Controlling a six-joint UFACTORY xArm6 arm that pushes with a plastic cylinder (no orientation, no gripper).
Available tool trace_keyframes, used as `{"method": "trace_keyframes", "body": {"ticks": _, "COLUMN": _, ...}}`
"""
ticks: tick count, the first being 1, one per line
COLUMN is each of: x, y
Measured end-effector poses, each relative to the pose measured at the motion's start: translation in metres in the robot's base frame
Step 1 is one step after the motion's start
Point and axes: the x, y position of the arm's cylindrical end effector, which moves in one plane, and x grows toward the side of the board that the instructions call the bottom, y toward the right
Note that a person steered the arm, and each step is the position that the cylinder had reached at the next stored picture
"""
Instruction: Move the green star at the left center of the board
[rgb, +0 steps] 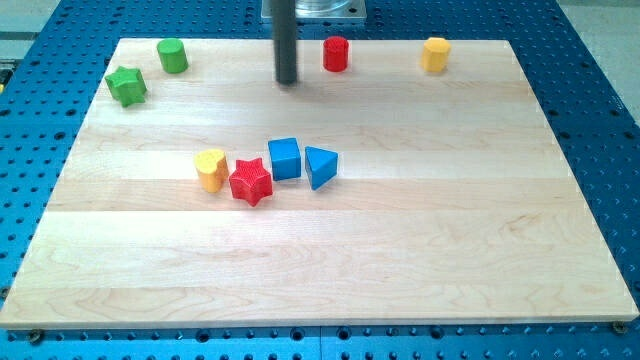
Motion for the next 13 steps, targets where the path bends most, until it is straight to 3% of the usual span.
{"method": "trace_keyframes", "body": {"ticks": 3, "x": 0.005, "y": -0.003}}
{"method": "trace_keyframes", "body": {"ticks": 4, "x": 0.057, "y": -0.075}}
{"method": "trace_keyframes", "body": {"ticks": 5, "x": 0.084, "y": -0.181}}
{"method": "trace_keyframes", "body": {"ticks": 6, "x": 0.086, "y": -0.238}}
{"method": "trace_keyframes", "body": {"ticks": 8, "x": -0.025, "y": -0.217}}
{"method": "trace_keyframes", "body": {"ticks": 9, "x": 0.007, "y": -0.187}}
{"method": "trace_keyframes", "body": {"ticks": 10, "x": 0.107, "y": -0.184}}
{"method": "trace_keyframes", "body": {"ticks": 11, "x": 0.138, "y": -0.161}}
{"method": "trace_keyframes", "body": {"ticks": 12, "x": 0.129, "y": -0.096}}
{"method": "trace_keyframes", "body": {"ticks": 13, "x": 0.203, "y": -0.112}}
